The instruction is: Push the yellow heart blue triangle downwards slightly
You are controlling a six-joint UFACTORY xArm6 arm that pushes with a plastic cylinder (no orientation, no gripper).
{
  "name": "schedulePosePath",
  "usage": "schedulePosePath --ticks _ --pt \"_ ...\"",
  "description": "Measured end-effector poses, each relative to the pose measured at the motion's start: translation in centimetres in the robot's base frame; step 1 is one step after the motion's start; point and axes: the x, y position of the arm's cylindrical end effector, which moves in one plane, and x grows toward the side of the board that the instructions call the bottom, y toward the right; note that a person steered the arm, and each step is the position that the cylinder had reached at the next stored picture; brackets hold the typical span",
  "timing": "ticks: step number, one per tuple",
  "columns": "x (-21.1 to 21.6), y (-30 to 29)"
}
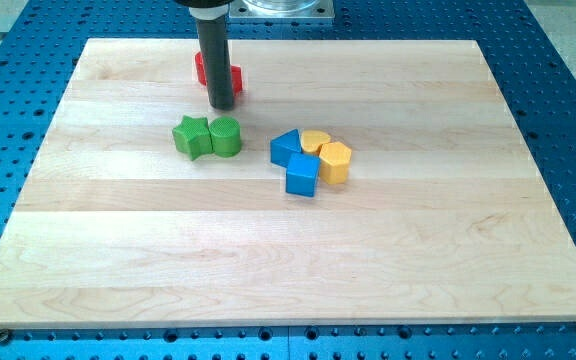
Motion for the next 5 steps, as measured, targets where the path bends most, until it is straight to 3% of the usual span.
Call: schedulePosePath --ticks 2,5 --pt "0.3 3.6" --pt "4.8 10.9"
